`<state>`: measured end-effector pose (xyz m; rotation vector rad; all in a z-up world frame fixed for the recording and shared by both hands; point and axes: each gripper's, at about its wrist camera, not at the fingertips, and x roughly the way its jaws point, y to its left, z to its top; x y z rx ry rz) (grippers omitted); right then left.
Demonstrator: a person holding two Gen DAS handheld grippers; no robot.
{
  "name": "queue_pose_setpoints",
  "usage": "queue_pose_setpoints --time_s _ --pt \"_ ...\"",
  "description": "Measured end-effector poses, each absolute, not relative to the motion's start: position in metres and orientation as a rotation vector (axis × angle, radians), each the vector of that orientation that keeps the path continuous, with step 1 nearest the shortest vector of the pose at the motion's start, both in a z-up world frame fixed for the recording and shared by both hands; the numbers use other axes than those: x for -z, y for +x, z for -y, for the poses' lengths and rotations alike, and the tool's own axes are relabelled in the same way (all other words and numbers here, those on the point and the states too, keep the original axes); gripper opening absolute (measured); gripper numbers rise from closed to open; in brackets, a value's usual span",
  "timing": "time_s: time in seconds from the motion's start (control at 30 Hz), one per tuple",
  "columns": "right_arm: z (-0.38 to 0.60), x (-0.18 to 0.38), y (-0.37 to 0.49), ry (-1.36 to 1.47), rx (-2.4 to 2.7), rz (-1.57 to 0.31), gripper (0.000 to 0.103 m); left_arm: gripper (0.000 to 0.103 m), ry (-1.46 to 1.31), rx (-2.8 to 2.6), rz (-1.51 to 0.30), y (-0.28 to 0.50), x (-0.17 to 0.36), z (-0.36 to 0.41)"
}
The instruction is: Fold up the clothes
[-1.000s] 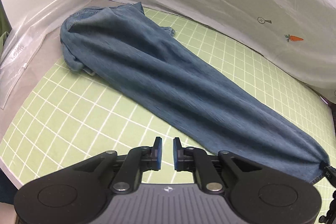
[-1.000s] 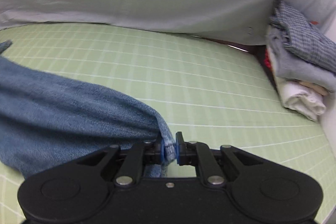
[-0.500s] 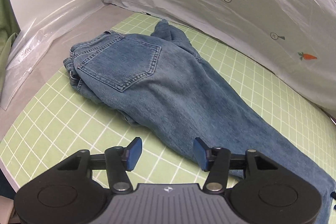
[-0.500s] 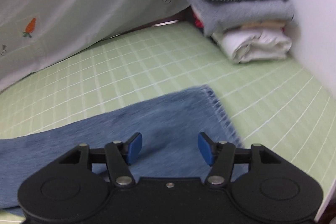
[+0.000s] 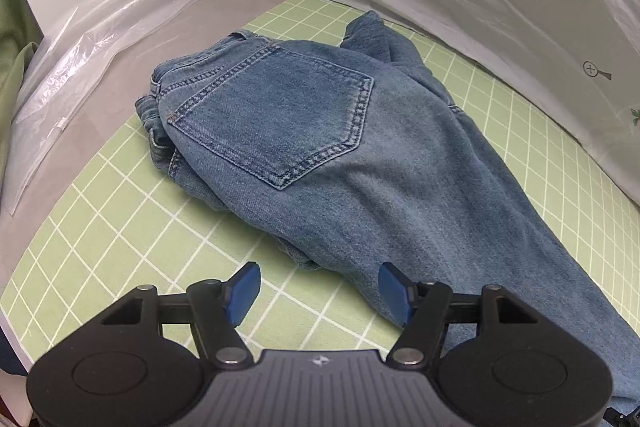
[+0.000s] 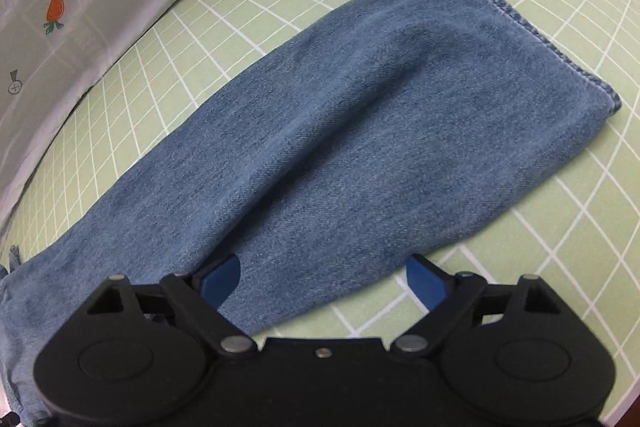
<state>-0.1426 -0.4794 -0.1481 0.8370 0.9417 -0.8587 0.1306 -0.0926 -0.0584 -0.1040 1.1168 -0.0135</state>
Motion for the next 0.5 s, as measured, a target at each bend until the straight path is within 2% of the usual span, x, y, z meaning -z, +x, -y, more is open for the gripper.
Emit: queue_pose_setpoints --time_s 0.1,0.27,0.43,0.5 --pt "0.478 0.153 -0.135 0.807 0.908 -0.977 0.098 0.071 -0.108 -0.01 -1.127 0.141 0.065 0.084" --pt "0.492 0.157 -0.13 0.802 1.017 -1.006 0.103 0.072 -0.188 -0.11 -1.107 0.163 0.072 0.055" --pt "0.507 0.161 -0.126 0.802 1.119 -1.026 0.103 0.072 -0.259 -0.181 -1.094 0.193 0.082 0.027" --pt "0.511 0.159 -0.124 0.812 1.144 -1.005 0.096 0.072 -0.266 -0.181 -1.093 0.204 0.087 0.022"
